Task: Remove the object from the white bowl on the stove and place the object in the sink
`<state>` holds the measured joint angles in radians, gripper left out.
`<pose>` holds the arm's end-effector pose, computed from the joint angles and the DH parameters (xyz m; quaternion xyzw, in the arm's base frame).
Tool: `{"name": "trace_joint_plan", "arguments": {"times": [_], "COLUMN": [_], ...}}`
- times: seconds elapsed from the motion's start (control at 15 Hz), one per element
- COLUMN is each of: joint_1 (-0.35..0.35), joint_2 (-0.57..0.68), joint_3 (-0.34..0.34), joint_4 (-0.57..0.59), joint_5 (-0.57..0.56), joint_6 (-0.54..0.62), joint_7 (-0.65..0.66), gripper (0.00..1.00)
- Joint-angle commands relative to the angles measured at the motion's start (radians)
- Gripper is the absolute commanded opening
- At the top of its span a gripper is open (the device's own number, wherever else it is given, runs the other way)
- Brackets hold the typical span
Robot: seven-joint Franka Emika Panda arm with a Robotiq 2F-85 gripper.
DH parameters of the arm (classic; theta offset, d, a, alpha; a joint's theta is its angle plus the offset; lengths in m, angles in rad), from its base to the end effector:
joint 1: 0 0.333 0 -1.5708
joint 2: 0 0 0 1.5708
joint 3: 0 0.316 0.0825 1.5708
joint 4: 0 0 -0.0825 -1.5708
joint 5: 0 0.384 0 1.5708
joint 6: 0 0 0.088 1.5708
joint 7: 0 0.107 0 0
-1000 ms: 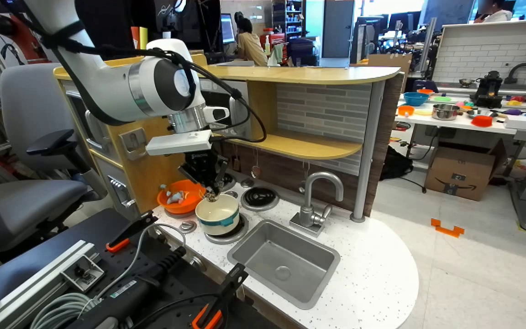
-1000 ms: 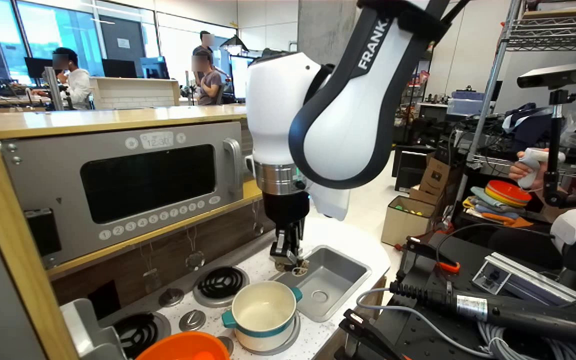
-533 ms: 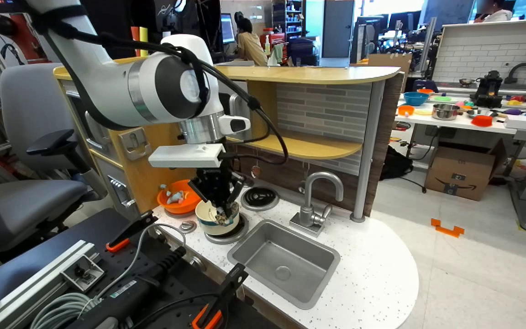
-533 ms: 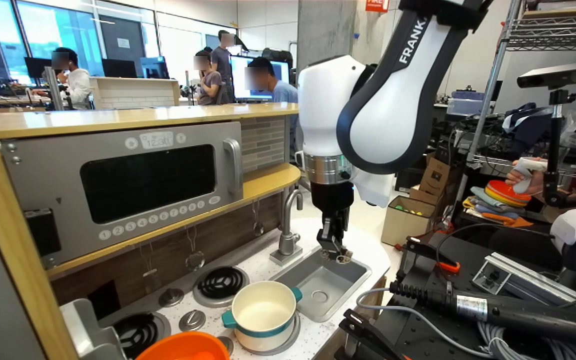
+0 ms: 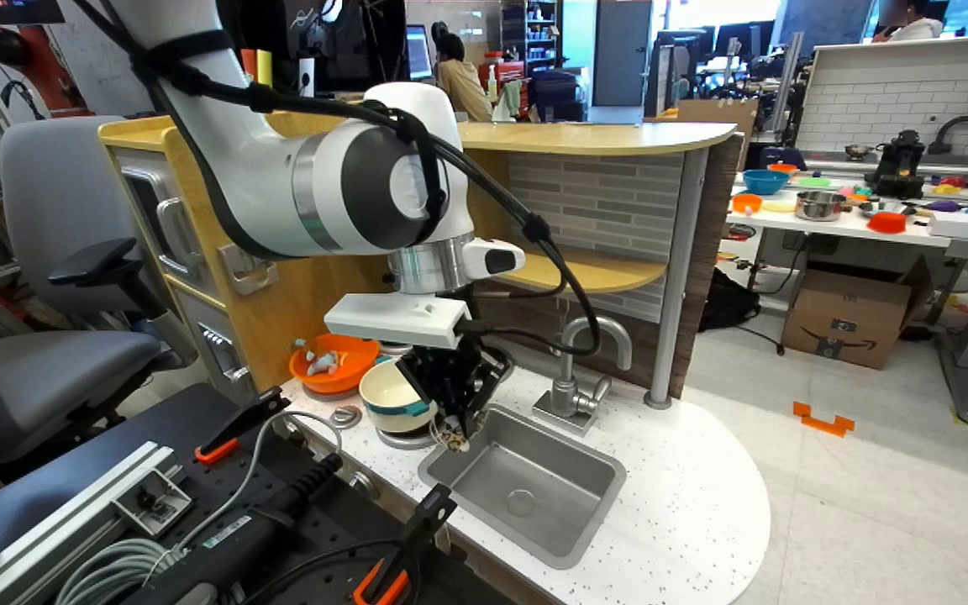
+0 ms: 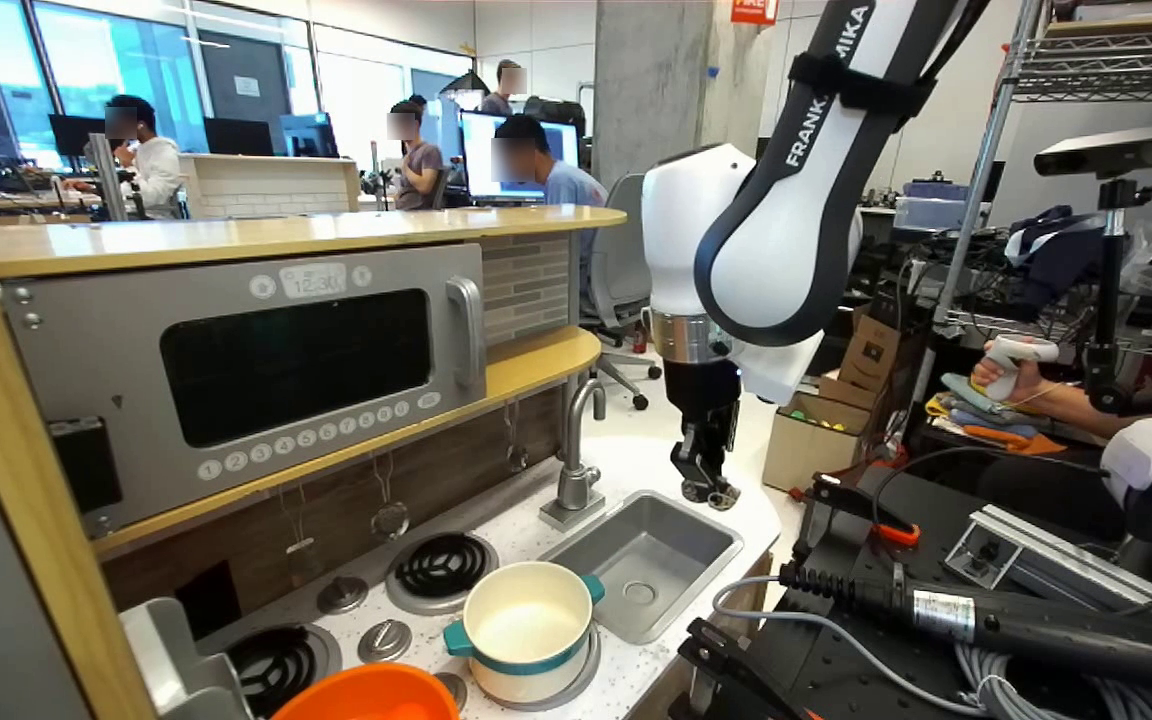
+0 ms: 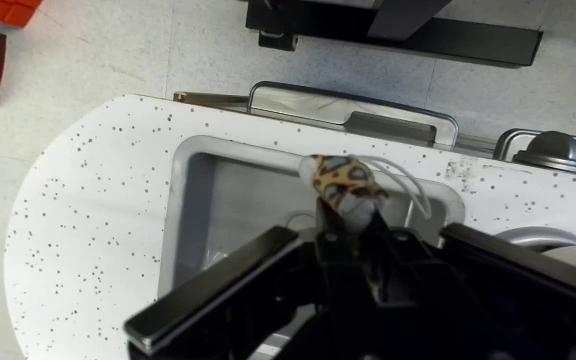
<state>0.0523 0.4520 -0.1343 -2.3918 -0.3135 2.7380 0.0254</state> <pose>0.4778 -0.0331 0.1234 0.9902 0.0985 -0.0565 0.0815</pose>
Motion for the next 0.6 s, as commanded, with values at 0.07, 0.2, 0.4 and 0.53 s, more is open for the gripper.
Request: {"name": "trace_joint_plan", "arguments": {"times": [0.07, 0.2, 0.4, 0.53], "joint_1": [-0.027, -0.03, -0.02, -0.017], "joint_2": [0.1, 0.137, 0.197, 0.241], "joint_3": [0.002, -0.004, -0.027, -0.035], "joint_4": [0.102, 0.137, 0.188, 0.224], "joint_5": [0.029, 0.023, 0.003, 0.004], "joint_6": [0.005, 0.012, 0.033, 0.026], "joint_7": [-0.015, -0.018, -0.011, -0.008], "gripper": [0.03, 0.03, 0.03, 0.03]}}
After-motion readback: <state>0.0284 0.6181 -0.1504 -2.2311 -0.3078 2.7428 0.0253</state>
